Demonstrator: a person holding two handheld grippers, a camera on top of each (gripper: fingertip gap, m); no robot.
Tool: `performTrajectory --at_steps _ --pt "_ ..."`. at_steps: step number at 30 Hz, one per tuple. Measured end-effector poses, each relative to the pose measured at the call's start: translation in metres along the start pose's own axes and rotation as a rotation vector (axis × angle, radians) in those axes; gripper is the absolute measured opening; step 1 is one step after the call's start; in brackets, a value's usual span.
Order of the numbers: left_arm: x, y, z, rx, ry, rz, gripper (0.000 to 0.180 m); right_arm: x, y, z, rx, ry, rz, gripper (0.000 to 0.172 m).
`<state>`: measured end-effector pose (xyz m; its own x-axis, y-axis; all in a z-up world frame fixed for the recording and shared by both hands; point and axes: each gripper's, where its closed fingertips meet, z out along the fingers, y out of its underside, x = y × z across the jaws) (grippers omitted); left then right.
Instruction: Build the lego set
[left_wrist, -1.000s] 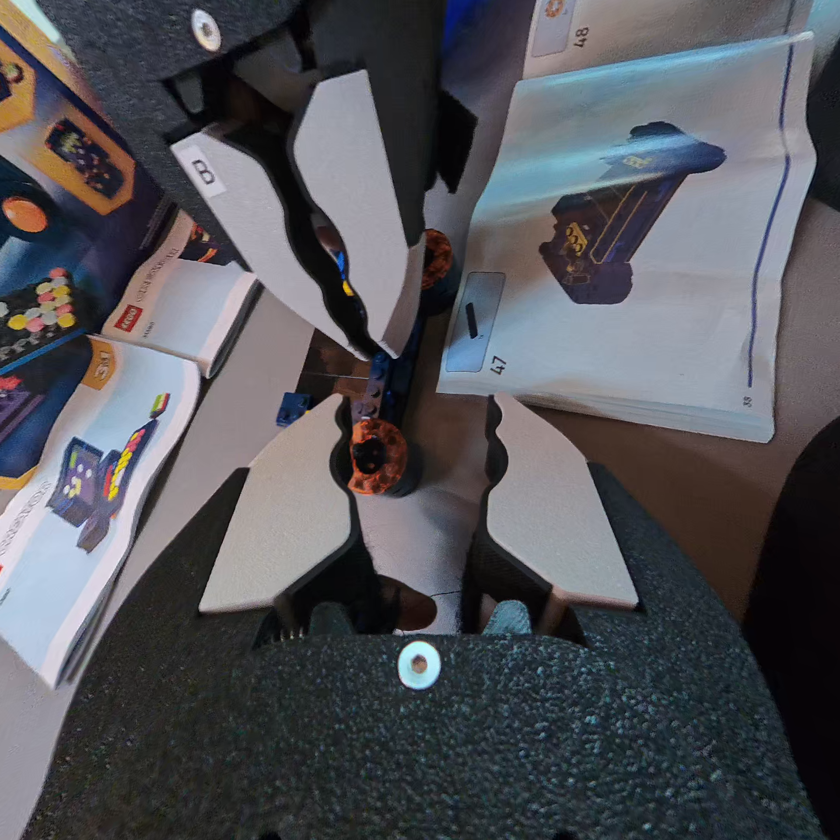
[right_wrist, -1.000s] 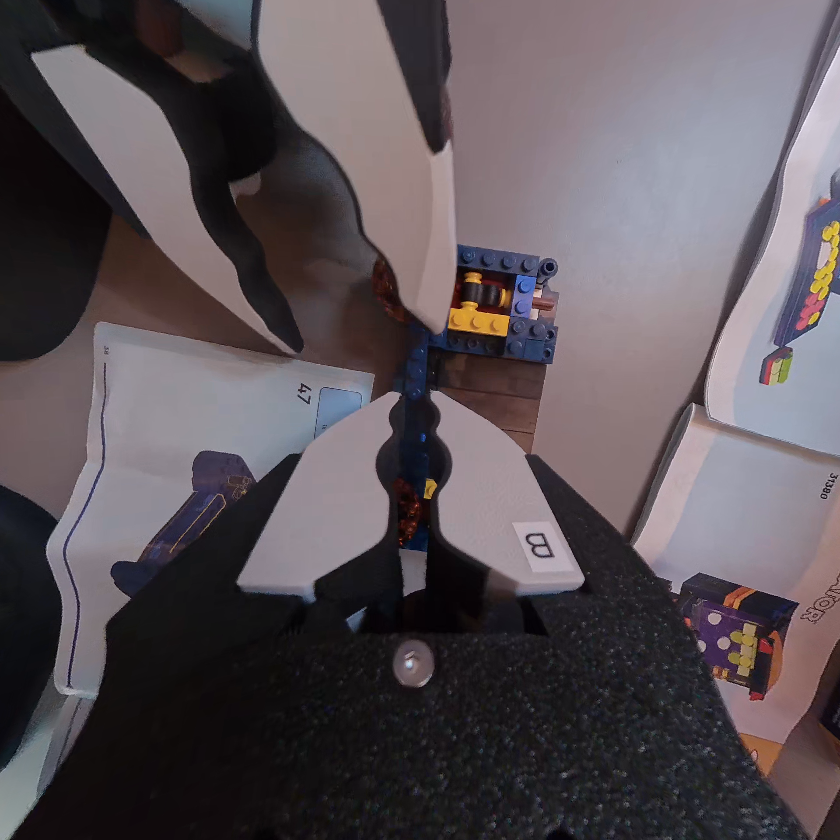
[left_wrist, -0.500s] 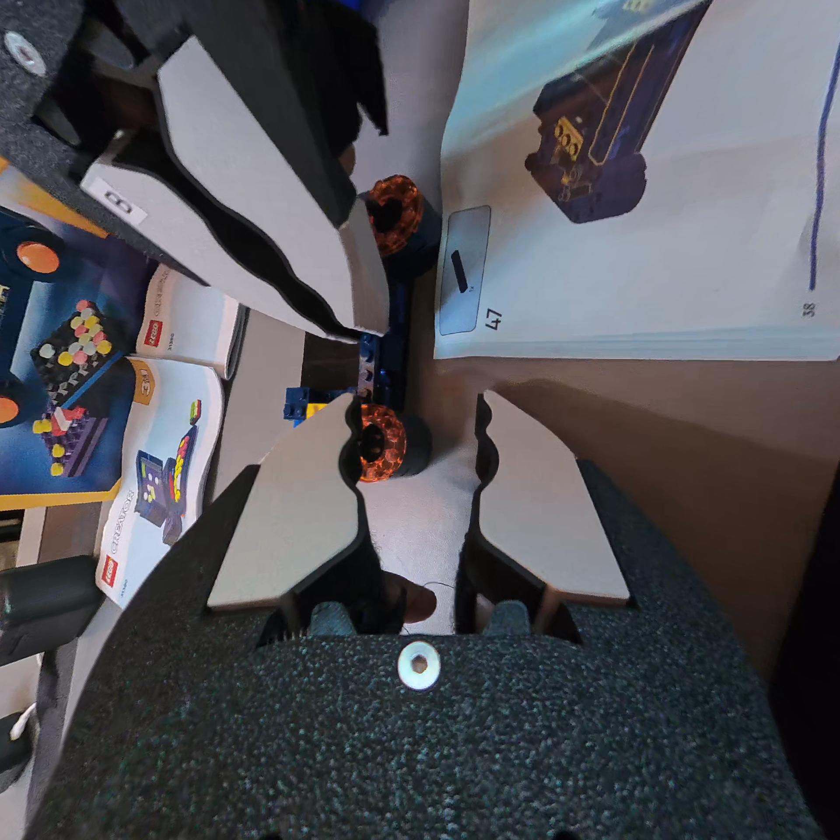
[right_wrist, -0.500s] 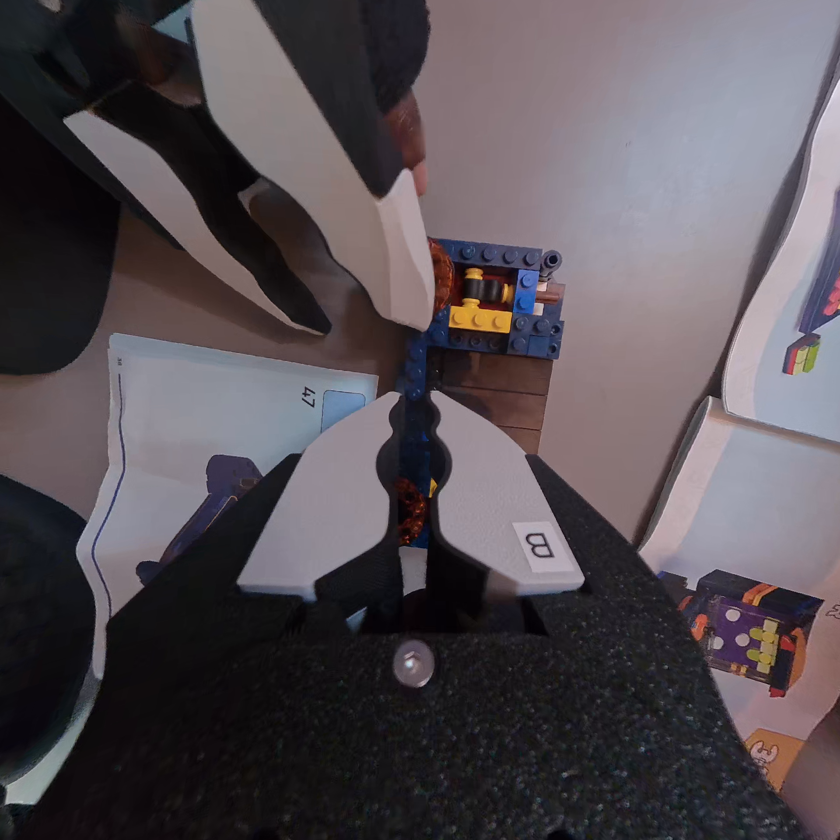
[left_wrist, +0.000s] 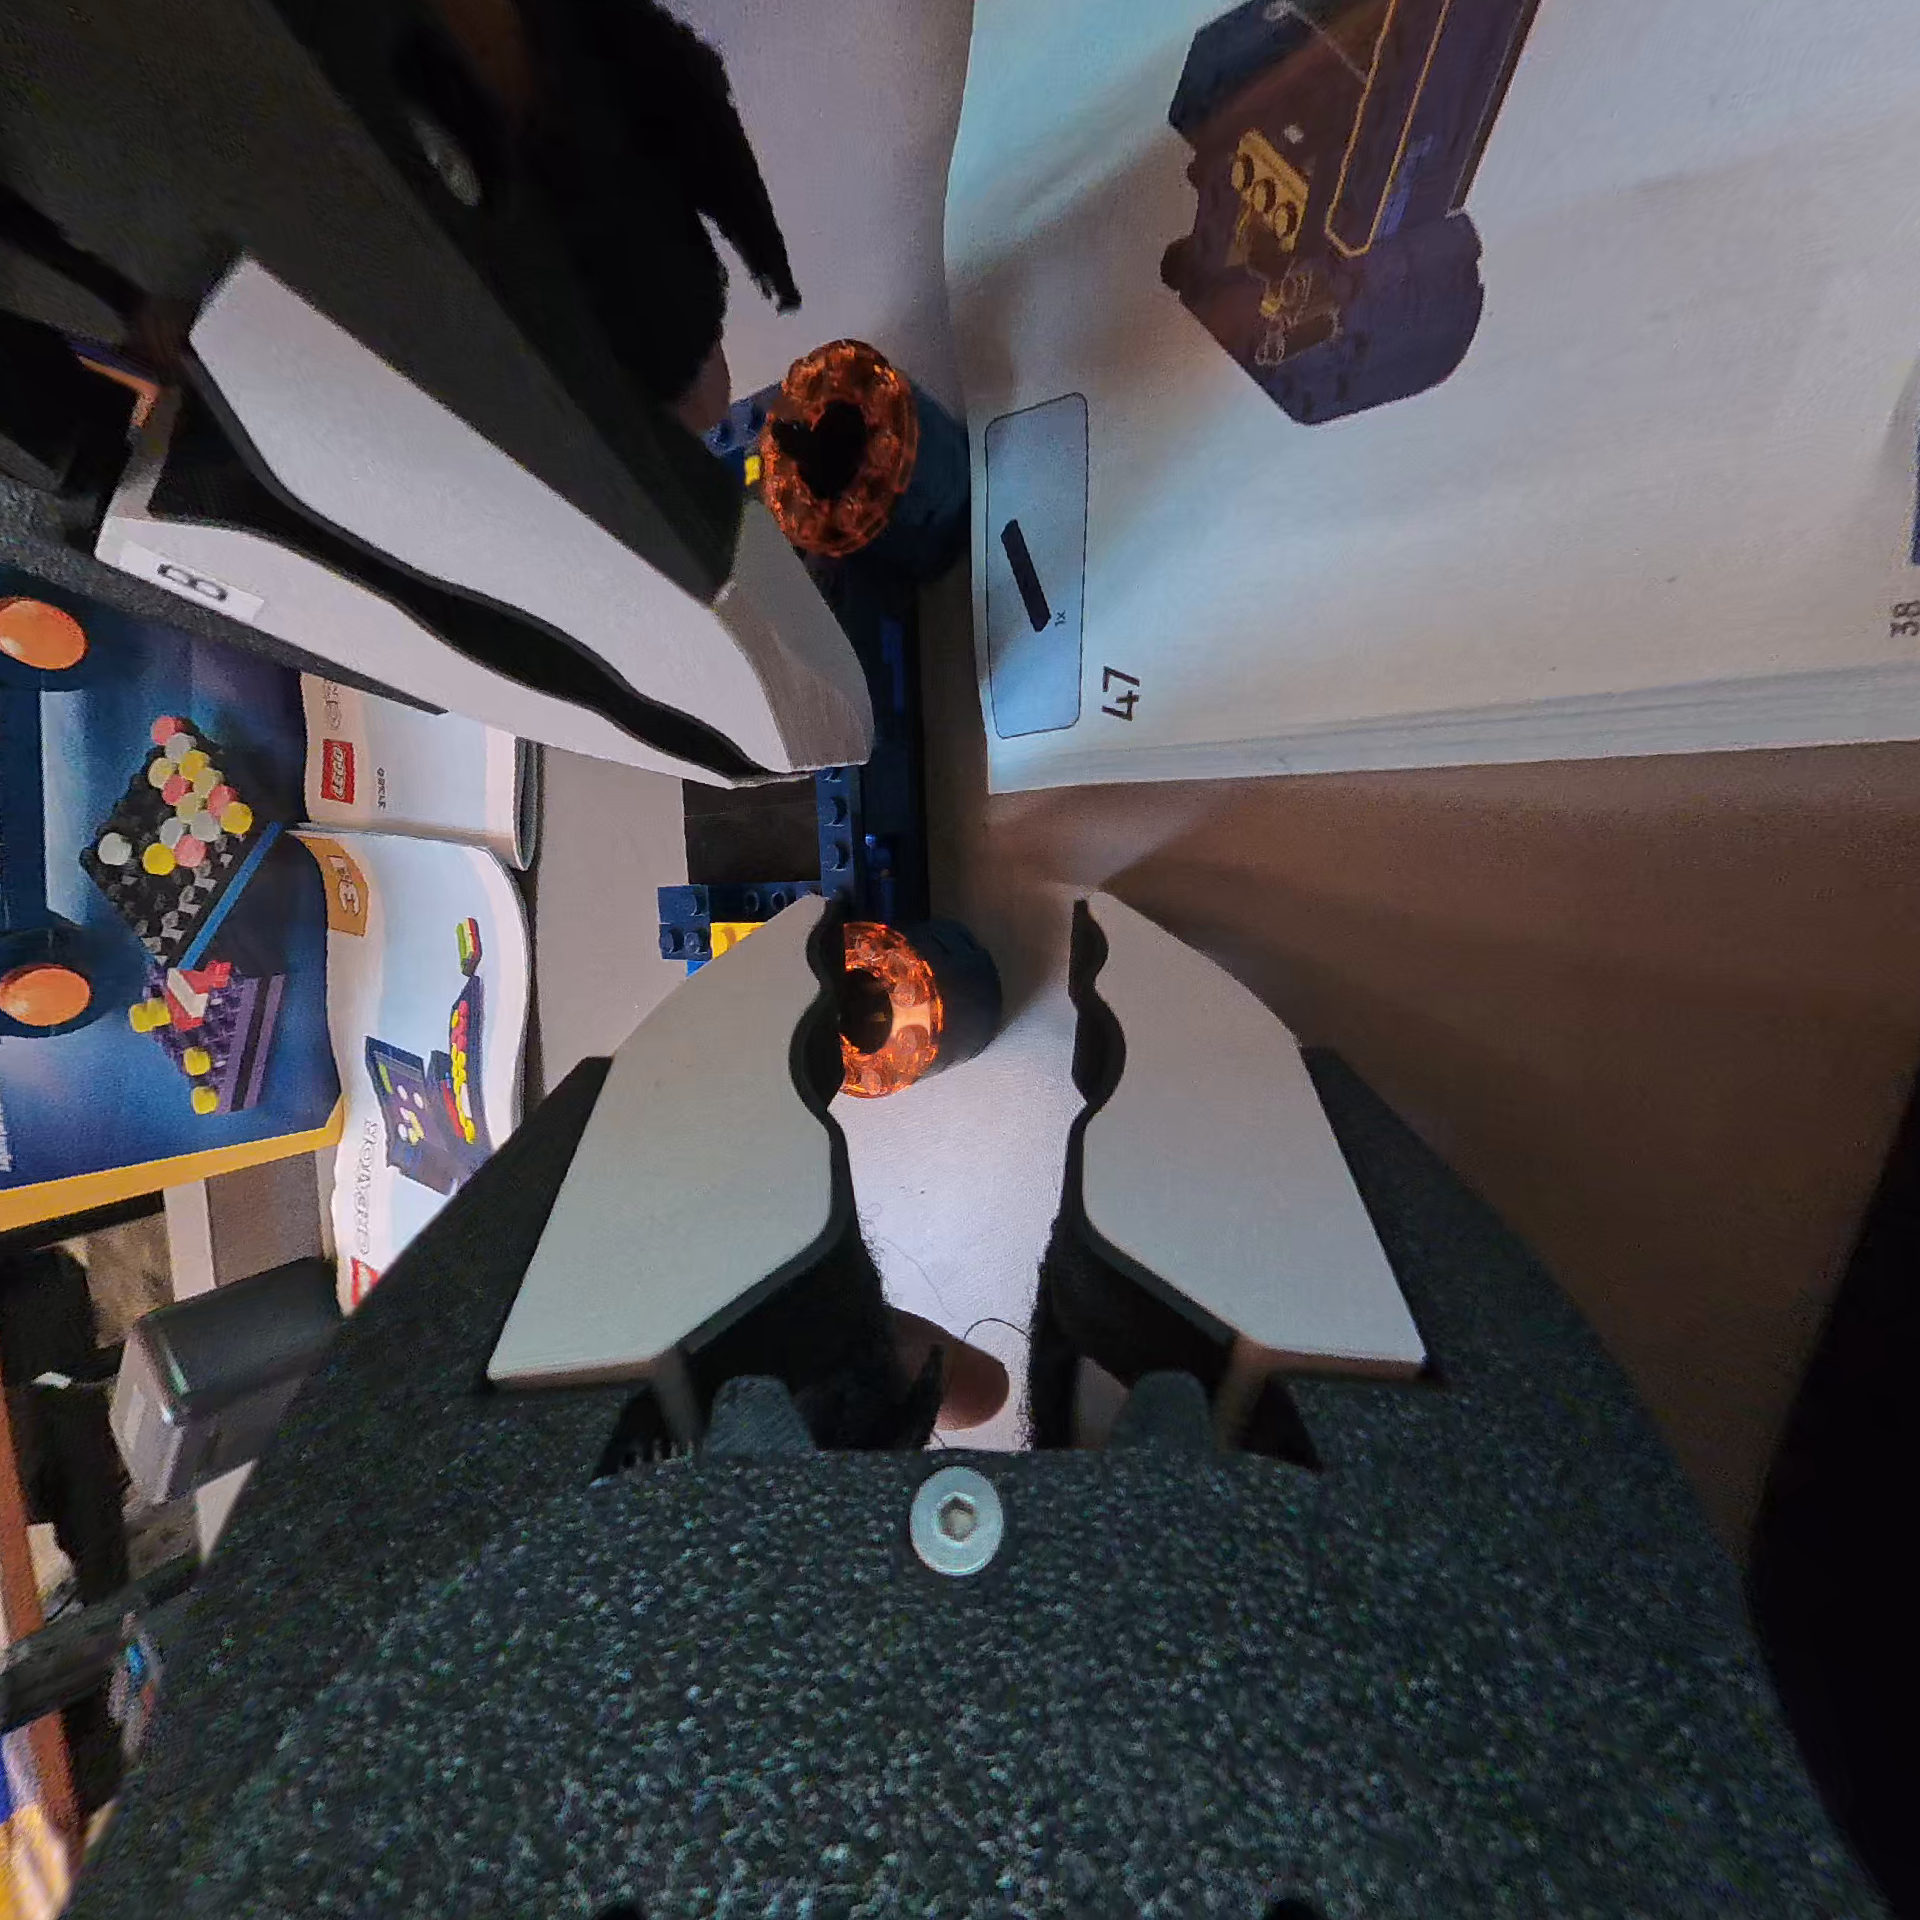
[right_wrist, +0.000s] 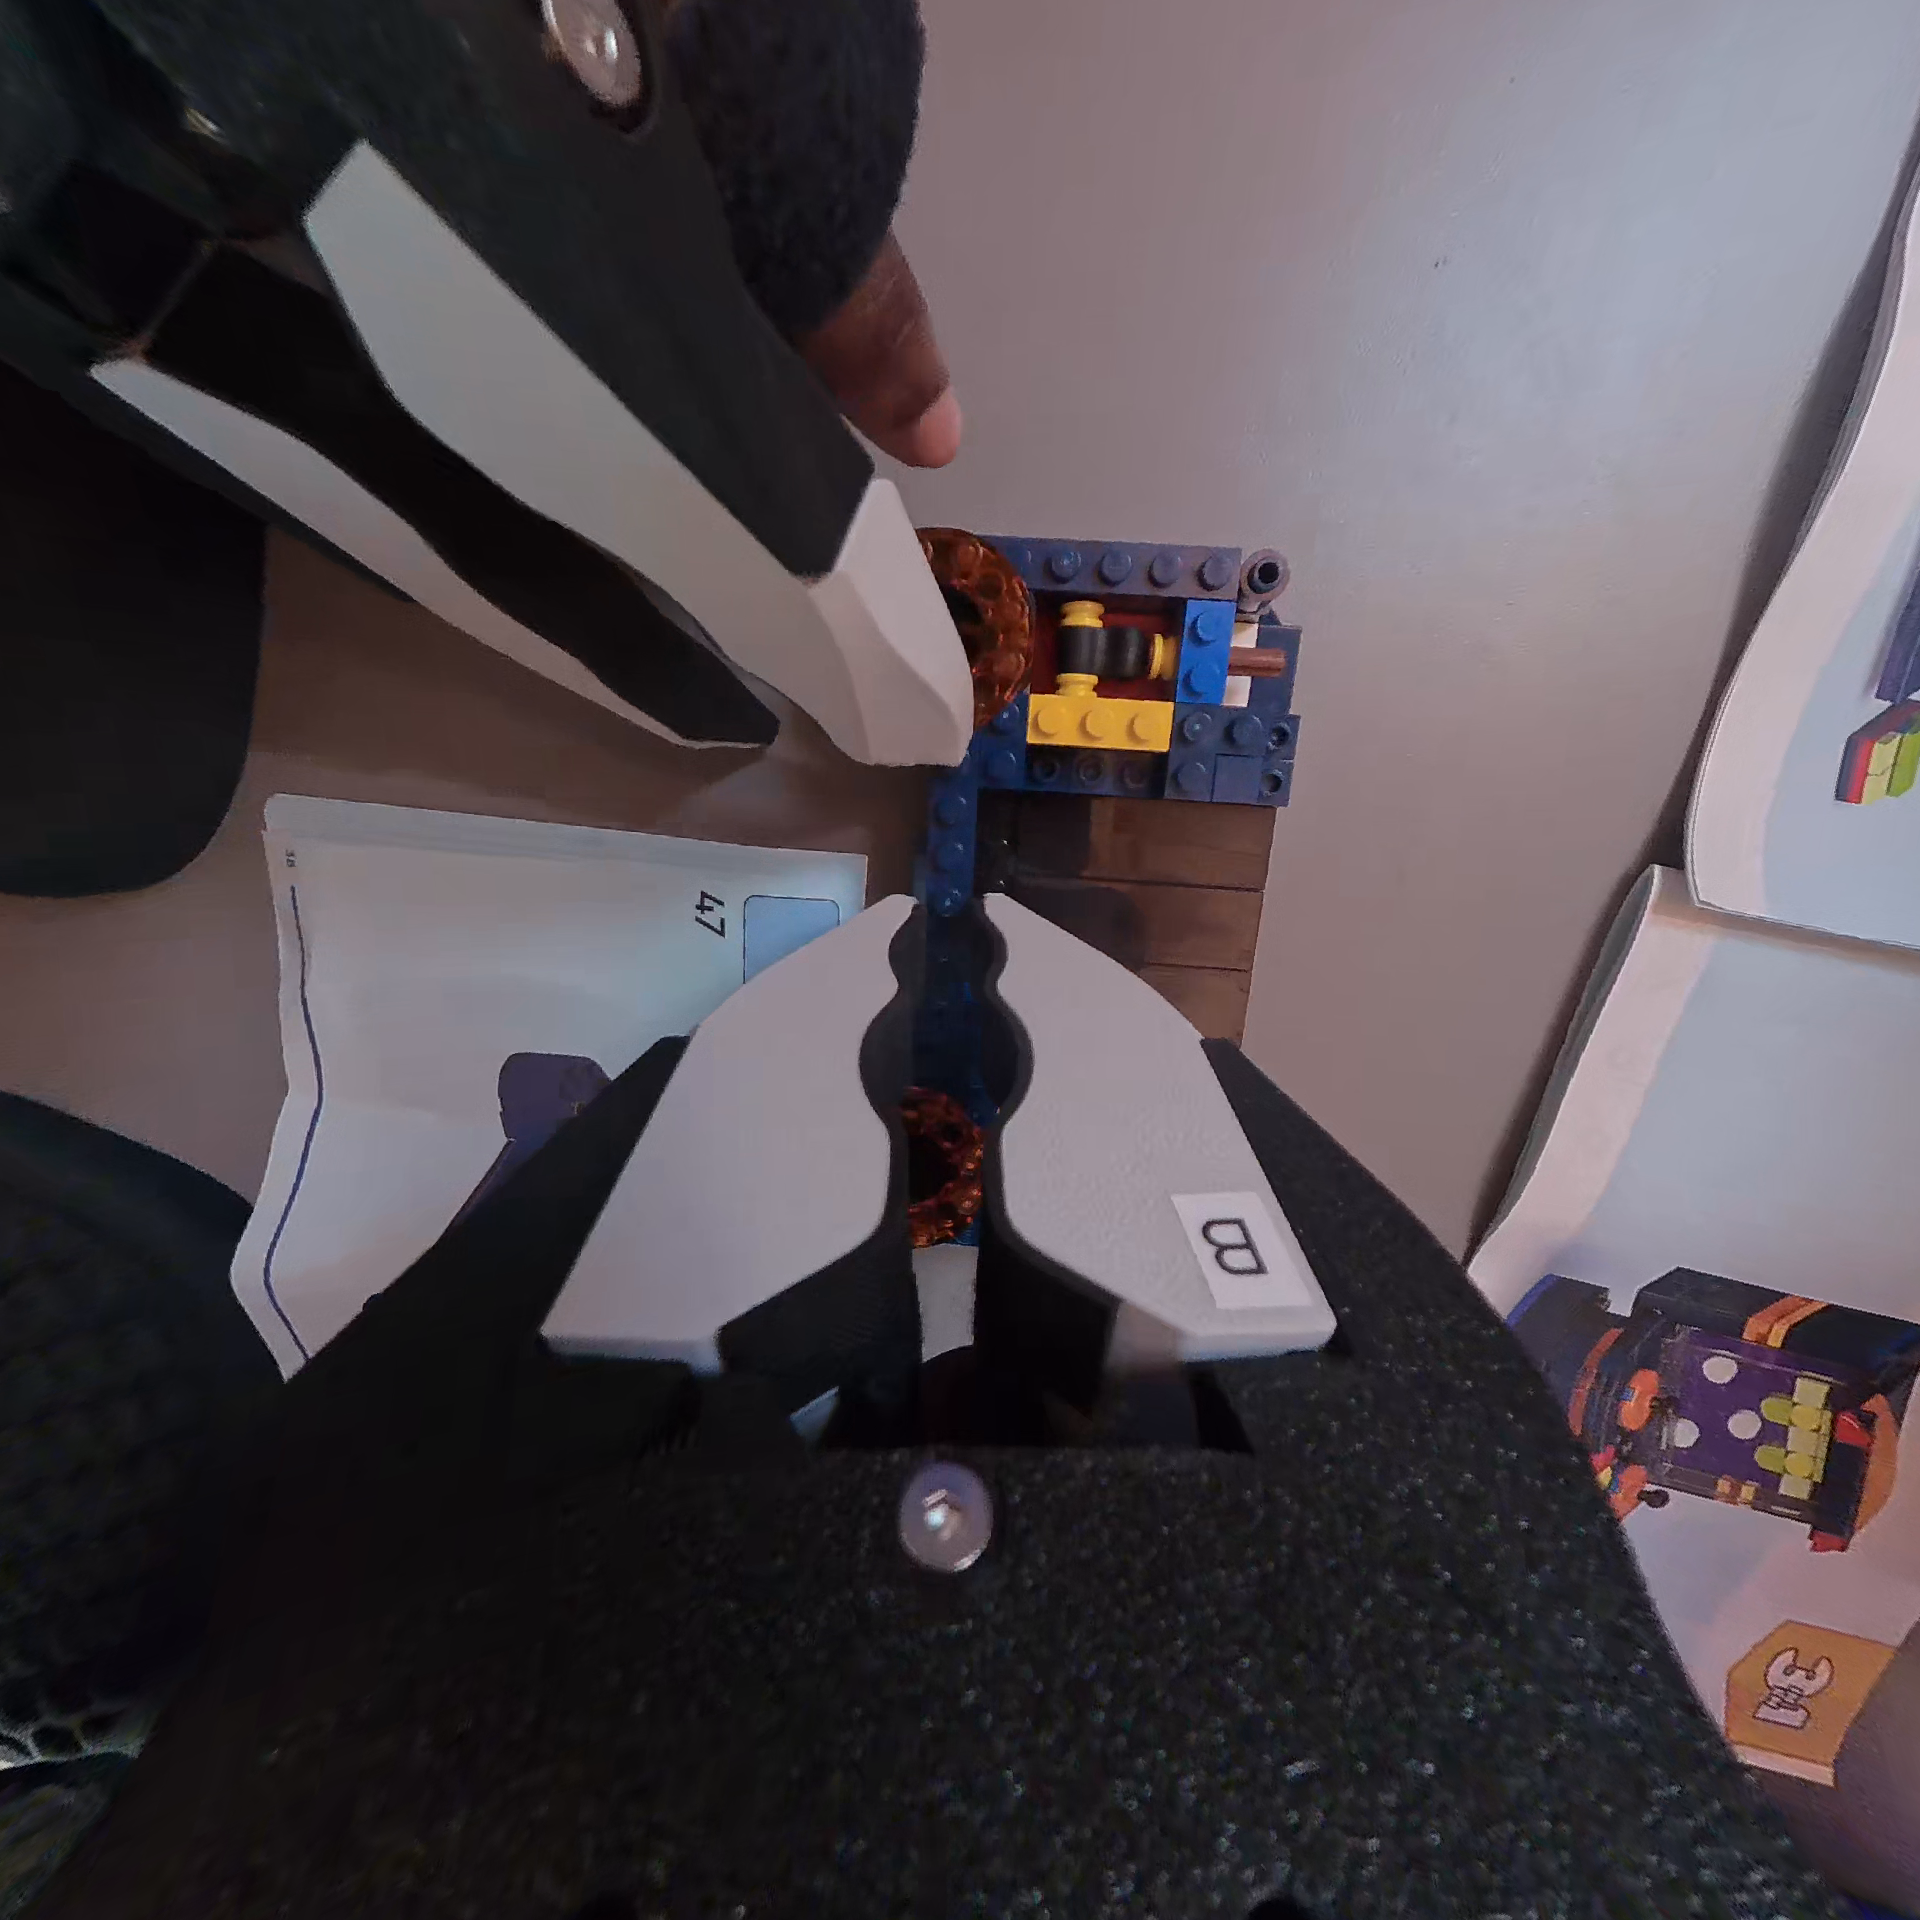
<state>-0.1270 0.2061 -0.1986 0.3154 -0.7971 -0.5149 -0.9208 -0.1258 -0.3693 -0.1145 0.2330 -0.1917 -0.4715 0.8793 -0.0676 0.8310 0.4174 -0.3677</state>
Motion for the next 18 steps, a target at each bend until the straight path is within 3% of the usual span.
performTrajectory --at_steps 13,18 --pt "-0.003 0.003 0.001 -0.089 -0.007 0.122 0.034 0.0 0.001 0.001 0.024 0.032 -0.023 0.008" --pt "-0.004 0.003 0.001 -0.095 -0.004 0.132 0.032 0.002 -0.013 -0.025 0.214 0.028 0.02 0.0"
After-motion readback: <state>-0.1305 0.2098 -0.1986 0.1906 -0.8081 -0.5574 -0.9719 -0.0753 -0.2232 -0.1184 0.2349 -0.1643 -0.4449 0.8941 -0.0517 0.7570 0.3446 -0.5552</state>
